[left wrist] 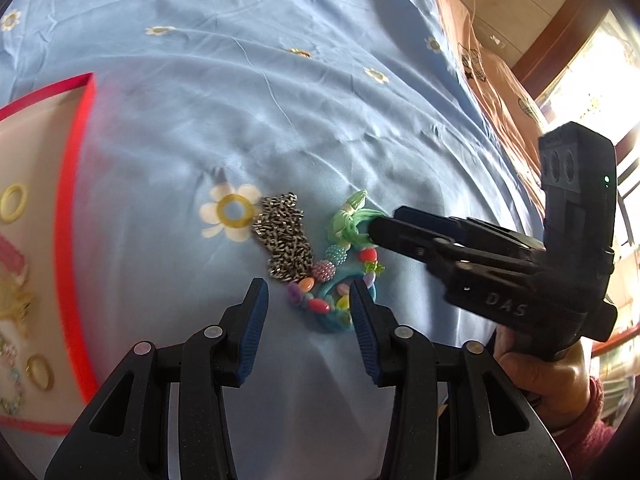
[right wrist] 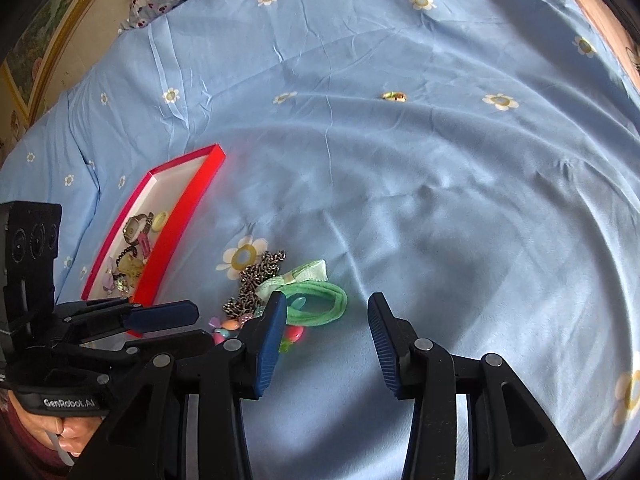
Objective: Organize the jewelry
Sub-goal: 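Move both tools back over the remaining jewelry pile, then grasp the colorful bead bracelet with the left tool while the right tool grasps the green hair tie, then carry the bead bracelet and green hair tie with both tools into the box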
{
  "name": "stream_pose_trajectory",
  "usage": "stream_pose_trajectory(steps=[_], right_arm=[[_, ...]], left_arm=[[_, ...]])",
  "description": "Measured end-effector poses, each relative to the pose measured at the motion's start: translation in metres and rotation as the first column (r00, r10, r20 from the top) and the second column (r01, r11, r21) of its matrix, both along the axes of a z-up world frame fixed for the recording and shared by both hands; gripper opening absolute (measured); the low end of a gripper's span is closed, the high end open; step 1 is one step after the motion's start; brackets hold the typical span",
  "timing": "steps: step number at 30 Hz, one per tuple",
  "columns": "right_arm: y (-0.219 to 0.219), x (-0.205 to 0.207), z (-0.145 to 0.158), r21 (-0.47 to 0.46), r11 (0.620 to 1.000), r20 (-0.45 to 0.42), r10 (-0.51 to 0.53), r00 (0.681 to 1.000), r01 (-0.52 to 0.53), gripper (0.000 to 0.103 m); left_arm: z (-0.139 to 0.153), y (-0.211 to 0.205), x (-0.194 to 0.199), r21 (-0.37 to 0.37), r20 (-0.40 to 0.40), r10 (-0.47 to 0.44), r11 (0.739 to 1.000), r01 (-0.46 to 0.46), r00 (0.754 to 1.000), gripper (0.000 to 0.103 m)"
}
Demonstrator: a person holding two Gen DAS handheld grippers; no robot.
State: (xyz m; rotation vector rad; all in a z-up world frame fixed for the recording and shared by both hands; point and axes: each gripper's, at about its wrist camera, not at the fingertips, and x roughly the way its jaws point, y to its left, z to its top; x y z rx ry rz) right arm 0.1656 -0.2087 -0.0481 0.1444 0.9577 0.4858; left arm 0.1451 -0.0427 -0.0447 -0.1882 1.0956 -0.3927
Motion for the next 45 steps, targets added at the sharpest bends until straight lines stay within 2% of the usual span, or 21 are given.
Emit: stream_pose_trajectory(steps=[2, 4, 5, 7, 12, 23, 34, 45], right_arm=[[0.002, 0.004, -0.006, -0.009, 1.0, -0.009, 0.003, 1.0, -0.003, 0.03], [0.003, 0.004, -0.008, -0.023, 1.0, -0.007, 0.0, 1.0, -0.001, 0.008], [0.003, 0.004, -0.009, -0.028, 1.0, -0.004, 0.0, 1.0, 0.0, 0.007], [0.002, 0.003, -0.008, -0.023, 1.0, 0.001, -0.005, 1.0, 0.005, 0.007], [-0.005, 0.0, -0.002, -0.006, 1.0, 0.018, -0.027, 0.999, 0.027, 0.006], [-0.005, -0.011, 0.022, 0.038, 0.999, 0.064, -0.027, 0.998, 0.025, 0.006], [0.031, -0.021, 0.032, 0.044, 0.997, 0.078, 0.053, 0.996, -0.056, 0.006], [0.08, -0.03, 0.032, 0.038, 0.986, 0.075, 0.158, 0.985, -0.161, 0.006]], left_arm=[[-0.005, -0.003, 0.003, 0.01, -0.004, -0.008, 1.0, 0.008, 1.0, 0.035], [-0.009, -0.006, 0.006, 0.019, -0.004, -0.017, 1.0, 0.017, 1.0, 0.017], [-0.011, -0.006, 0.006, 0.016, -0.005, -0.023, 1.0, 0.023, 1.0, 0.013], [-0.011, -0.006, 0.006, 0.007, 0.001, -0.03, 1.0, 0.03, 1.0, 0.009], [-0.001, -0.002, -0.002, -0.01, 0.034, -0.029, 1.0, 0.029, 0.999, 0.008], [0.04, 0.027, -0.029, -0.081, 0.117, 0.03, 0.997, -0.02, 0.993, 0.007], [0.06, 0.068, -0.056, -0.116, 0.155, 0.121, 0.988, -0.104, 0.98, 0.007], [0.058, 0.12, -0.076, -0.128, 0.156, 0.248, 0.965, -0.229, 0.956, 0.007]])
